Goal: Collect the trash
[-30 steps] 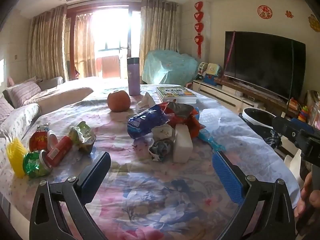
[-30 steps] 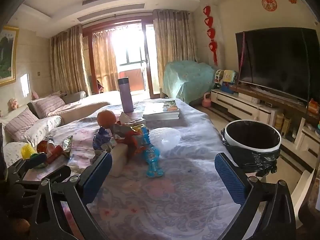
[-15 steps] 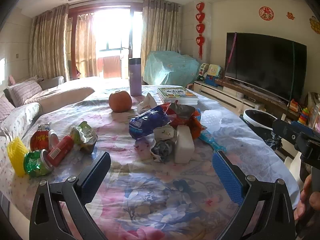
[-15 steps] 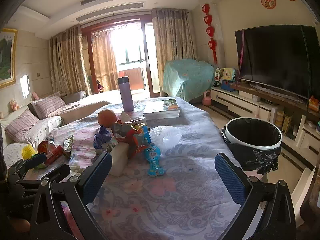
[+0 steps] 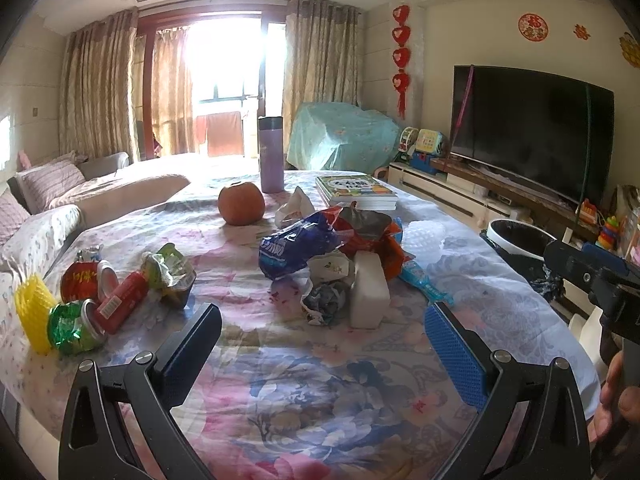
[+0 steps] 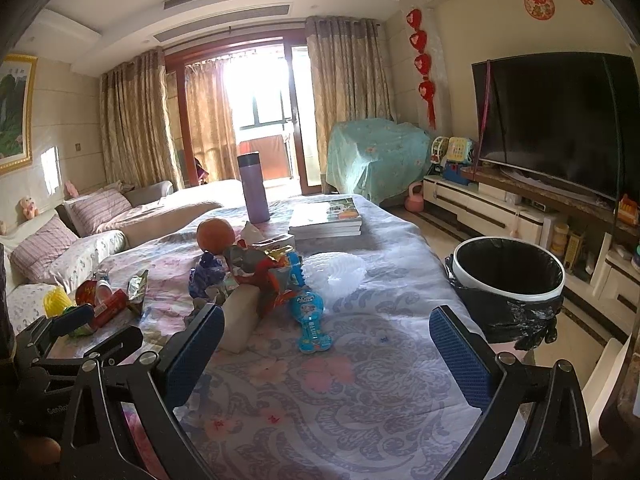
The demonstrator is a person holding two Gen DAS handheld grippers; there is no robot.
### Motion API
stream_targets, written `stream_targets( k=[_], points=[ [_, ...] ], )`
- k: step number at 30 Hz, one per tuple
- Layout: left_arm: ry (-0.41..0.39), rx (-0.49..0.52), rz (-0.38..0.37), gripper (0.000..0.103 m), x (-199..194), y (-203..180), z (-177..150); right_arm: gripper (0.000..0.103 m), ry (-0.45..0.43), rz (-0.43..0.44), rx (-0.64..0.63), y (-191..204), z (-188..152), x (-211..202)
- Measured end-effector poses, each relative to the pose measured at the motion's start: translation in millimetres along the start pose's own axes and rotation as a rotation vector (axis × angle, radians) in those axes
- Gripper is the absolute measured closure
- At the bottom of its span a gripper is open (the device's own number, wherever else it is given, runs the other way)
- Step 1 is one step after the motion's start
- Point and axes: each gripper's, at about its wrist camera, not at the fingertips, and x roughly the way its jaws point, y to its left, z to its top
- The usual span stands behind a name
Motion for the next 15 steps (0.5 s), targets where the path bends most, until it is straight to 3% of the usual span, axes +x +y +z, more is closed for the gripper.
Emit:
stream_targets(
  k=[15],
  points=[
    [0.002,0.003,0.001,0.001,1.6,-1.7,0.7,0.000,0.001,0.002,0.001,2.4,-0.2,0.0]
  ],
)
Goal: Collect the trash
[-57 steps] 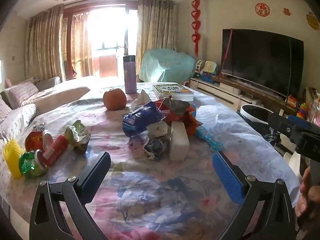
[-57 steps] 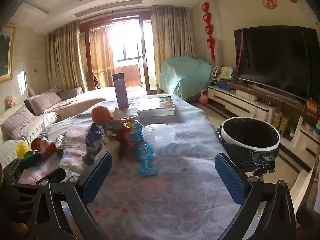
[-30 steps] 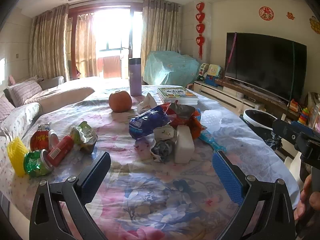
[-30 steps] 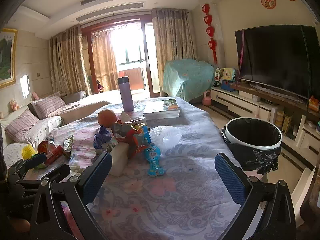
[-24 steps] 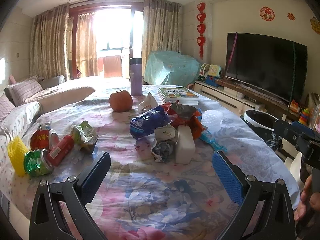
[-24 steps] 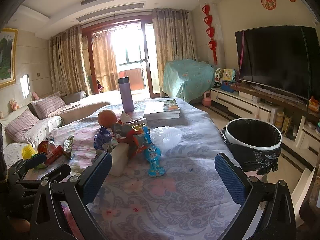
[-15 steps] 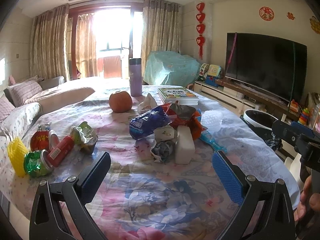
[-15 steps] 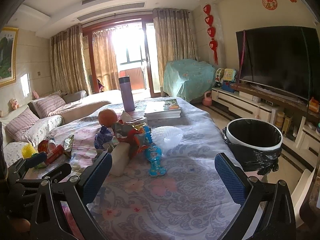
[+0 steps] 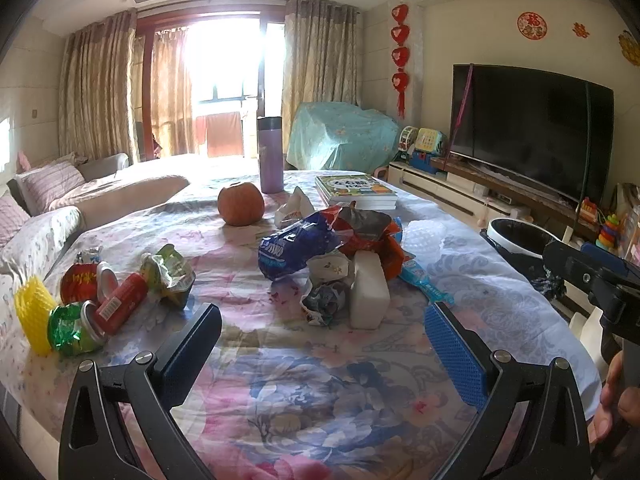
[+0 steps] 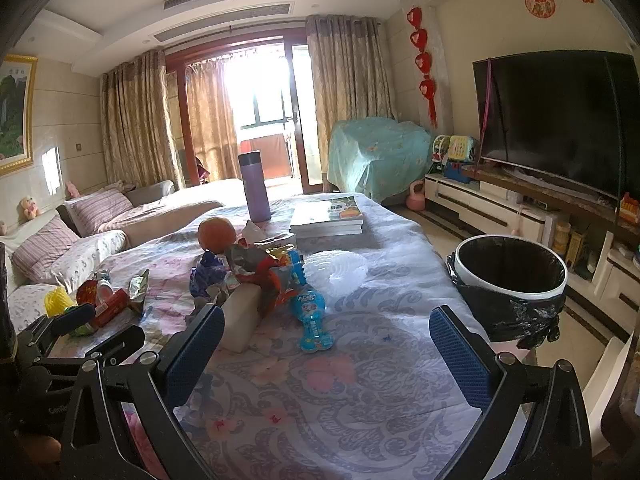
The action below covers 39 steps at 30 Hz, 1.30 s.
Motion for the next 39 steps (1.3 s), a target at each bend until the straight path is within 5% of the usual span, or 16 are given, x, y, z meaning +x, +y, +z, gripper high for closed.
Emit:
stream_targets(
  k=[39],
  points=[
    [0.082,-0.021,0.016,0.005,30.6,20.2,-5.5,0.000,0.073,0.069,0.027,9.0,-6.6,14.8]
  ],
)
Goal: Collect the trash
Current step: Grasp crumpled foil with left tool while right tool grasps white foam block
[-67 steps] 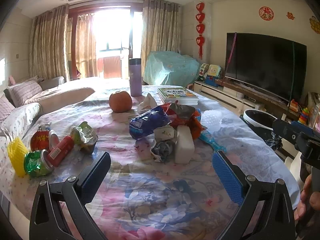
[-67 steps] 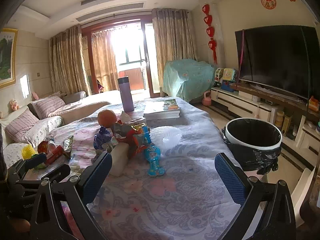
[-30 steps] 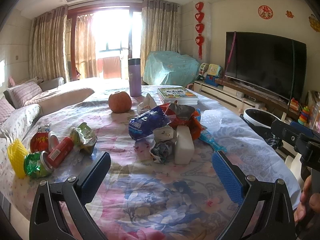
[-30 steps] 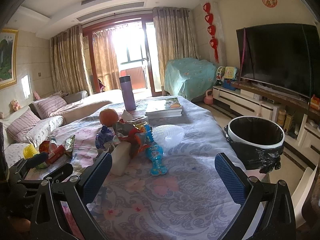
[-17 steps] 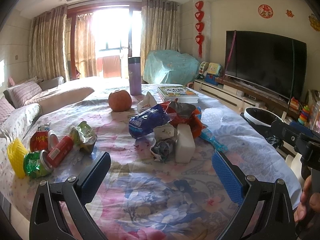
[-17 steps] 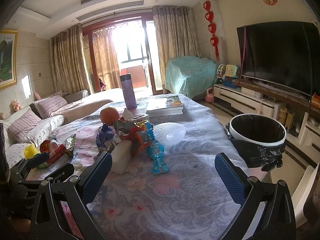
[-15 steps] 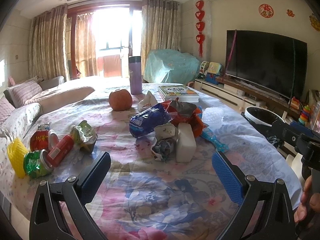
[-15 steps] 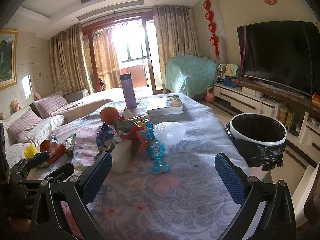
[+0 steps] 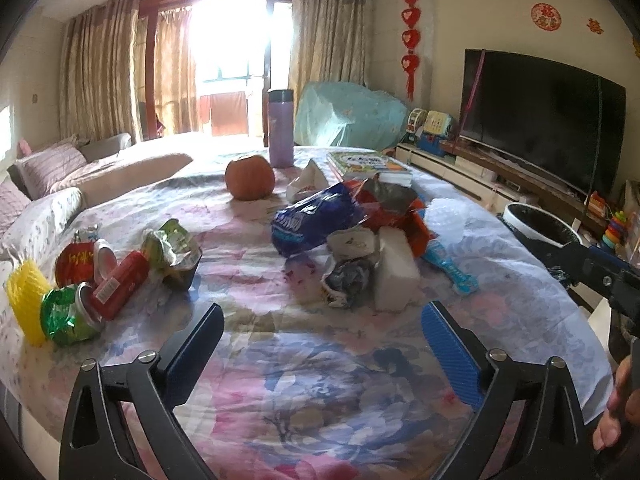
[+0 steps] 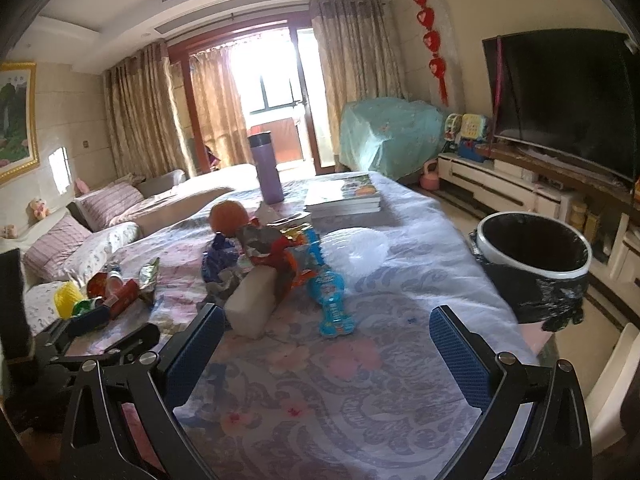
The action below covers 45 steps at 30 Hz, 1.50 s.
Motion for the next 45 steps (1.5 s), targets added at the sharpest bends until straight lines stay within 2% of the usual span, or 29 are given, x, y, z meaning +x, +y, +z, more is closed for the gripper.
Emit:
stream_targets(
  k=[6,11,14,18,21,24,25,26,30,38,40,42,44,45],
  points=[
    [0.031,0.011,-0.003,0.014,22.2,12.2,4.9,0.001,0.043,0.018,-0.019,8.7,-1.9,15.5],
    [0.082,0.024,-0.046,0.021,50.5,17.1,12.5,0.002,0.079,0.041,-0.015,12.7,-2.6,30.7],
    [0.115,0.039,-0.065,0.028,68.3,18.2,16.7,0.008,0.103,0.059,-0.016,15.3,-1.8,42.1],
    [0.170,0.041,-0.109,0.031,94.6,19.3,21.2,0.018,0.155,0.088,-0.013,18.1,-6.0,60.7],
    [0.198,0.055,-0.129,0.035,110.3,17.6,25.3,0.020,0.185,0.091,-0.004,15.9,-9.1,69.5],
    [0.239,0.068,-0.157,0.053,123.7,14.4,28.7,0.021,0.201,0.091,0.011,12.6,-8.0,75.4],
    [0.251,0.066,-0.174,0.068,127.5,14.9,30.2,0.021,0.203,0.090,0.013,11.7,-6.9,77.6],
    [0.264,0.058,-0.195,0.079,130.6,16.8,31.5,0.022,0.204,0.090,0.014,11.8,-6.0,78.9],
    [0.253,0.026,-0.234,0.083,128.7,28.1,35.2,0.023,0.215,0.116,0.018,18.8,-2.2,87.6],
    [0.245,-0.013,-0.222,0.083,101.6,43.9,19.3,0.027,0.267,0.189,-0.011,42.6,1.0,117.1],
    [0.245,-0.015,-0.214,0.083,97.0,43.7,17.6,0.035,0.290,0.197,-0.015,46.3,-1.6,127.5],
    [0.242,-0.011,-0.207,0.083,93.1,41.8,18.3,0.051,0.324,0.199,-0.016,47.0,-5.5,138.9],
    [0.236,-0.002,-0.203,0.083,89.2,37.9,19.9,0.059,0.352,0.229,0.005,44.5,-9.3,145.1],
    [0.234,0.000,-0.203,0.083,87.7,35.3,21.9,0.069,0.353,0.240,0.010,43.3,-9.4,145.0]
  ],
)
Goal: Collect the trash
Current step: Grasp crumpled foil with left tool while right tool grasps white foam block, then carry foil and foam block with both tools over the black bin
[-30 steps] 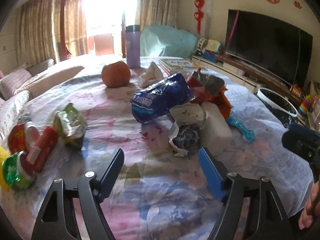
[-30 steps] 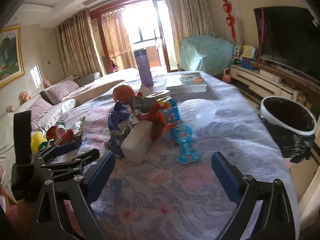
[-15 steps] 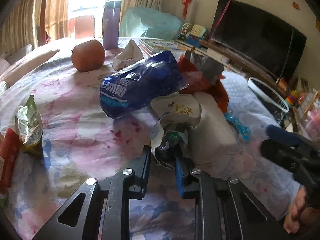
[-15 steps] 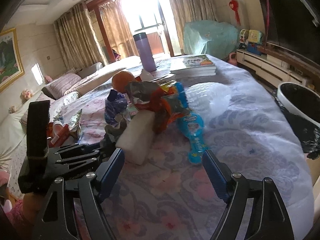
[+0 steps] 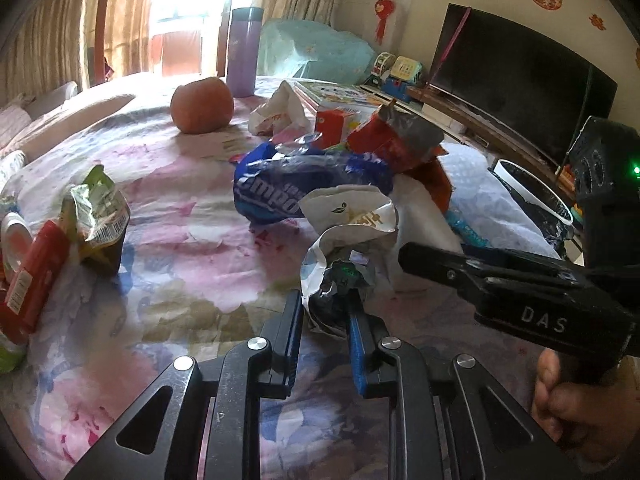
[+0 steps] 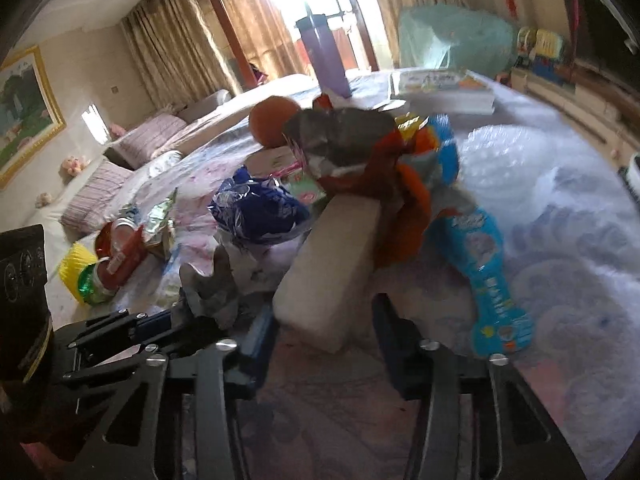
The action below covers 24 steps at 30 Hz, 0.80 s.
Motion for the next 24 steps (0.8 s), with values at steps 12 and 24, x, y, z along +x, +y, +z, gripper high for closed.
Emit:
stream_targets(
  k=[12,24],
  points=[
    [0.005,0.086,-0.100,0.083,-2.2,-59.6,10.4,0.073,-0.087,-0.004,0.069,-42.0,-14.8,-66.3],
    [0.033,0.208,-0.184,0.083,26.9,-122.9,31.6,0.073,-0.138,-0.104,0.163,-98.1,-31.8,-113.1]
  ],
)
